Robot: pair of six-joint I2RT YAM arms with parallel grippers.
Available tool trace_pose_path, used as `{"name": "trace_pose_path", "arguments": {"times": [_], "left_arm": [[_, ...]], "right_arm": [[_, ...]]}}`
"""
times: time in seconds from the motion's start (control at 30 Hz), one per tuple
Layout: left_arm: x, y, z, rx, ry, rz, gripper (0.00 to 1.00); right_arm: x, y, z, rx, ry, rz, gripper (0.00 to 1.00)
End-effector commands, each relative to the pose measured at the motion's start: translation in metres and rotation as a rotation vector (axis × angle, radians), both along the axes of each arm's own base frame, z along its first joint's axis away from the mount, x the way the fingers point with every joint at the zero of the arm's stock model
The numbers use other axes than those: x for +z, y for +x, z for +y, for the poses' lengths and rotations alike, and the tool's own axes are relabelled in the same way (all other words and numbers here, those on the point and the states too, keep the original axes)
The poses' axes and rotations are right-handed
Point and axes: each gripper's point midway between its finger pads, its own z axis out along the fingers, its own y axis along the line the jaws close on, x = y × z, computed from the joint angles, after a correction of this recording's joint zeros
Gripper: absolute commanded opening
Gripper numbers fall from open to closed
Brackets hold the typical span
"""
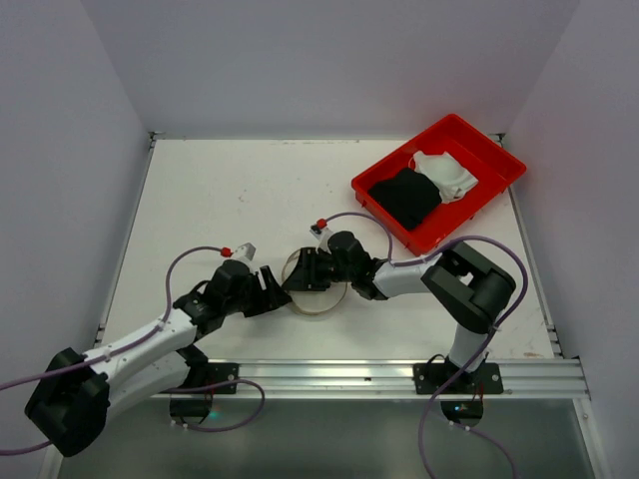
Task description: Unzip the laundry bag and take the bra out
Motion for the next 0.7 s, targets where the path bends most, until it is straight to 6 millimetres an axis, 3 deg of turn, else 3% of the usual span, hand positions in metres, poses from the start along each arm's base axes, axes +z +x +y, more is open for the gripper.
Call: {"name": "trace_pose_path", "arguments": {"times": [0.0, 0.03, 0.23, 0.27, 0.33, 0.37, 0.4, 0.47, 0.57, 0.67], "left_arm": [[0.011, -0.001, 0.013, 0.044, 0.029, -0.028, 0.71], [0.015, 0.002, 0.017, 0.061, 0.044, -0.041, 0.73], [0.020, 0.001, 0.032, 0.086, 0.122, -0.044, 0.82], [0.024, 0.002, 0.033, 0.087, 0.127, -0.047, 0.84], [0.033, 0.007, 0.034, 0.097, 0.135, -0.066, 0.89], [0.032, 0.006, 0.036, 0.101, 0.145, -0.064, 0.91], [0.042, 0.012, 0.035, 0.100, 0.144, -0.089, 0.92], [0.050, 0.018, 0.040, 0.122, 0.175, -0.106, 0.98], [0.076, 0.036, 0.046, 0.150, 0.216, -0.162, 1.00], [0.106, 0.058, 0.054, 0.184, 0.250, -0.221, 1.00]], "right_arm": [[0.020, 0.005, 0.004, 0.017, 0.051, -0.063, 0.50], [0.017, 0.002, 0.001, 0.028, 0.026, -0.055, 0.50], [0.048, 0.002, -0.008, 0.046, -0.009, -0.136, 0.55], [0.068, 0.008, -0.008, 0.028, 0.001, -0.184, 0.62], [0.083, 0.019, -0.017, -0.018, -0.069, -0.225, 0.77], [0.090, 0.023, -0.020, -0.028, -0.099, -0.248, 0.80], [0.084, 0.023, -0.031, -0.020, -0.180, -0.256, 0.84], [0.106, 0.033, -0.035, -0.052, -0.210, -0.308, 0.90], [0.130, 0.051, -0.057, -0.148, -0.290, -0.376, 0.95], [0.148, 0.073, -0.099, -0.285, -0.359, -0.402, 0.98]]}}
